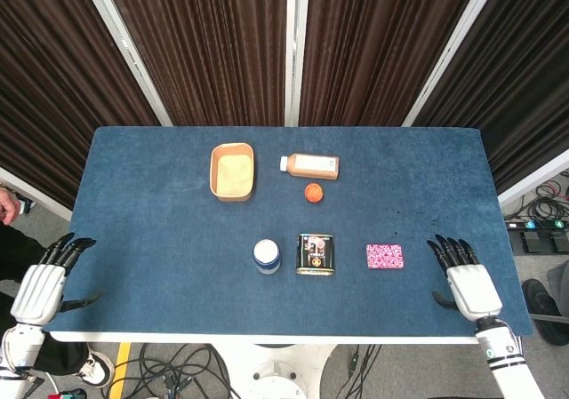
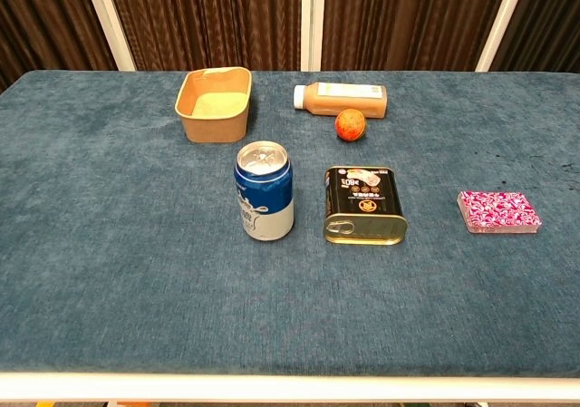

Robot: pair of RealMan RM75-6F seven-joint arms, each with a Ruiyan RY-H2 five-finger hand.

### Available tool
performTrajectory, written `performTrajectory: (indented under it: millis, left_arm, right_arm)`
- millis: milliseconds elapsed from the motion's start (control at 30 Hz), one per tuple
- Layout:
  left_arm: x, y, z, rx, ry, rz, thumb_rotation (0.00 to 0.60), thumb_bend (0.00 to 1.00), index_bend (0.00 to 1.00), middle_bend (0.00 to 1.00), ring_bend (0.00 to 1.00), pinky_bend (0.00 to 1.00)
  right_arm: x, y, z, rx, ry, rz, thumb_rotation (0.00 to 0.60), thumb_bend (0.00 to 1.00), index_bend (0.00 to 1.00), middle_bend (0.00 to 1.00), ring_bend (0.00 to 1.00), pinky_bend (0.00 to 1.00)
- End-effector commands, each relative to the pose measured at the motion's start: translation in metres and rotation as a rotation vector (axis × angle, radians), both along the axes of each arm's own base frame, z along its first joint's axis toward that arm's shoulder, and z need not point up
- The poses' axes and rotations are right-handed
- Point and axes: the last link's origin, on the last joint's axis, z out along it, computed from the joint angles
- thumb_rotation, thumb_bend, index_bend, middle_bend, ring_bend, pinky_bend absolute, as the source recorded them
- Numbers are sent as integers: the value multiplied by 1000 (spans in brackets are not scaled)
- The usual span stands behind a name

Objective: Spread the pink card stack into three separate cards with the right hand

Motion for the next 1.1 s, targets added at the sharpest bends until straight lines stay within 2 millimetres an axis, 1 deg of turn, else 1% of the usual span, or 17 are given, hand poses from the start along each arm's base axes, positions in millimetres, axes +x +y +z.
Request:
performTrajectory:
  millis: [33, 133, 167, 233, 267, 300, 333, 367, 400, 433, 500, 600, 700, 767, 867, 1000, 1100]
  left_arm:
    - [0, 0, 0, -2, 2, 2, 600, 0, 171, 160, 65, 156]
    - [1, 0, -1, -4, 5, 1, 600, 0, 172, 160, 65, 157]
    - [1, 0, -1, -5, 5, 2, 600, 0, 172, 160, 65, 157]
    - [0, 0, -1, -5, 6, 4, 600, 0, 172, 160, 65, 156]
    - [0, 0, 0, -5, 6, 5, 600, 0, 172, 160, 65, 156]
    - [0, 0, 0, -5, 6, 6, 600, 0, 172, 160, 65, 156]
    - [0, 0, 0, -5, 6, 7, 600, 0, 172, 160, 65, 156]
    - [-1, 0, 0, -6, 6, 9, 600, 0, 172, 160, 65, 156]
    - [-1, 0, -1, -8, 6, 10, 600, 0, 172, 160, 65, 156]
    - [-1, 0, -1, -10, 6, 12, 600, 0, 172, 160, 65, 156]
    - [-2, -1, -2, -13, 6, 13, 600, 0, 171, 161, 65, 156]
    - [-3, -1, -2, -16, 6, 15, 600, 0, 172, 161, 65, 156]
    - [-4, -2, -2, -20, 4, 17, 600, 0, 172, 160, 65, 156]
    - [-5, -2, -3, -23, 4, 22, 600, 0, 172, 160, 65, 157]
    - [-6, -2, -2, -26, 3, 28, 600, 0, 172, 160, 66, 156]
    - [-7, -2, -2, -27, 1, 29, 600, 0, 172, 160, 65, 157]
    - [-7, -3, -2, -29, 1, 30, 600, 0, 173, 160, 65, 156]
  right_arm:
    - [3, -9, 4, -1, 13, 21, 600, 137, 0, 21, 0, 0]
    - [8, -14, 3, -10, -2, 44, 600, 140, 0, 34, 3, 5]
    - [9, -15, 2, -11, -3, 51, 600, 142, 0, 39, 18, 28]
    - [10, -18, 0, -17, 8, 67, 600, 144, 5, 48, 115, 176]
    - [10, -20, -1, -20, 15, 73, 600, 146, 12, 54, 228, 332]
    - [11, -21, -2, -22, 21, 77, 600, 147, 21, 64, 367, 498]
    - [11, -23, -4, -16, 26, 73, 600, 149, 35, 77, 497, 639]
    - [12, -24, -7, -3, 30, 70, 600, 150, 48, 88, 582, 719]
    - [13, -25, -9, 7, 37, 71, 600, 151, 73, 102, 649, 776]
    - [13, -27, -11, 18, 56, 76, 600, 152, 103, 115, 689, 802]
    - [14, -31, -17, 36, 97, 79, 600, 153, 145, 148, 730, 816]
    - [17, -37, -25, 60, 120, 63, 600, 153, 160, 183, 745, 821]
    - [20, -41, -38, 137, 39, -40, 600, 152, 166, 185, 743, 820]
    - [24, -46, -41, 163, 25, -65, 600, 152, 166, 181, 743, 820]
    - [29, -55, -46, 147, 85, -40, 600, 153, 175, 182, 741, 820]
    - [38, -61, -56, 147, 72, -58, 600, 159, 229, 190, 741, 820]
    - [44, -67, -59, 131, 87, -47, 600, 162, 236, 198, 741, 820]
